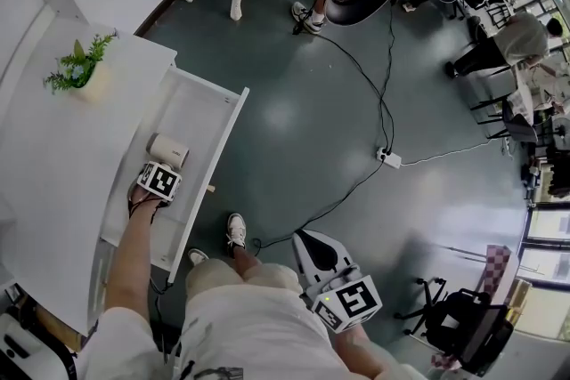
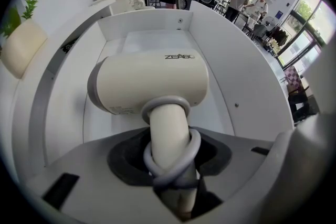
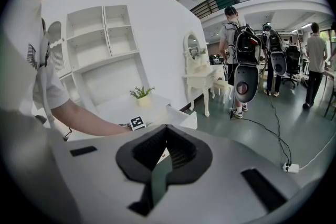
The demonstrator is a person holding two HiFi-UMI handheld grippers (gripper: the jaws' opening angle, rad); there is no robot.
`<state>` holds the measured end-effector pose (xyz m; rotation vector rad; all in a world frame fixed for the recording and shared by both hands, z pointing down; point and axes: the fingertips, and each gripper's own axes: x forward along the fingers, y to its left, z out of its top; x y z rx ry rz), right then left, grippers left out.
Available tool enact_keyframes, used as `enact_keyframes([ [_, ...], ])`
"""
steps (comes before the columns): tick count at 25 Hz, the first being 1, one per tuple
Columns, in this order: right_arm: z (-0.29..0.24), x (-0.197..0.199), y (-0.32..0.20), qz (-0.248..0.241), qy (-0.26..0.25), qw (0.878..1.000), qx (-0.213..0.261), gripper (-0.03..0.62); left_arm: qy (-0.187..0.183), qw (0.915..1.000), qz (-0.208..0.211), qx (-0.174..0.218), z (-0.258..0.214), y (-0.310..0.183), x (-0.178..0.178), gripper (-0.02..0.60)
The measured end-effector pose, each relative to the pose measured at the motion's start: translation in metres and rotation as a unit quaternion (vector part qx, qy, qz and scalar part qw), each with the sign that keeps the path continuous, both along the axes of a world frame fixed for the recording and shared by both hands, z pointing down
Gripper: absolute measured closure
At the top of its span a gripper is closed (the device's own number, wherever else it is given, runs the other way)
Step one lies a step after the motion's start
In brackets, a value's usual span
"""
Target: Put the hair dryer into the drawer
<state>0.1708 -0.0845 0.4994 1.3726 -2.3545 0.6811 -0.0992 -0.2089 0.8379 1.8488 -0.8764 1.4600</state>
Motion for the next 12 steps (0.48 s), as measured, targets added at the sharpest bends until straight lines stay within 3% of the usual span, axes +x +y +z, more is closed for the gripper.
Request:
enact_keyframes([
  [12, 0.001, 0.0085, 0.0105, 0.012, -0.005, 1.0, -0.001, 0.586, -0.008, 1.0, -0.003, -0.003, 0.0009, 0.0018, -0.0005, 0.413],
])
